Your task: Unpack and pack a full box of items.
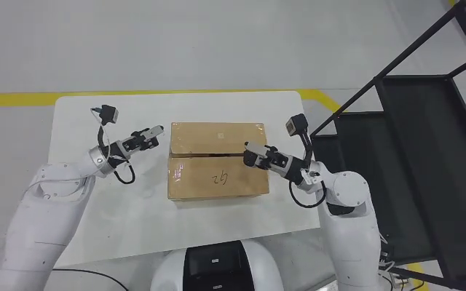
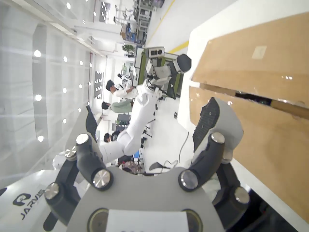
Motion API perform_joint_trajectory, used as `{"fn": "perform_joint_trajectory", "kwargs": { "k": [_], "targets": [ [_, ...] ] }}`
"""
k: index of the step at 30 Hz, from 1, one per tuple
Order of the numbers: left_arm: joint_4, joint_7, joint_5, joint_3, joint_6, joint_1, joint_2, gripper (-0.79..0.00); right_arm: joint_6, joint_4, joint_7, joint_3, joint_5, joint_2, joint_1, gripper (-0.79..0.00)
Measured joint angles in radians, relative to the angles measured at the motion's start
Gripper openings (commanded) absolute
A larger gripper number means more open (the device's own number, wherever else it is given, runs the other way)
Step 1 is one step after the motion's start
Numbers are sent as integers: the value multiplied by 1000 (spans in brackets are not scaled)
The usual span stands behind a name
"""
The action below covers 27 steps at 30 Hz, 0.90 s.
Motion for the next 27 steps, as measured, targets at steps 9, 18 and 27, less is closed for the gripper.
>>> {"fn": "perform_joint_trajectory", "kwargs": {
  "k": [9, 18, 27],
  "targets": [
    [47, -116, -105, 9, -2, -23, -4, 0, 27, 115, 166, 77, 20, 36, 22, 0],
    [47, -117, -106, 9, -2, -23, -4, 0, 26, 113, 165, 77, 19, 36, 22, 0],
    [36, -78, -91, -21, 15, -2, 0, 0, -39, 132, 200, 130, -40, 64, 28, 0]
  ]
}}
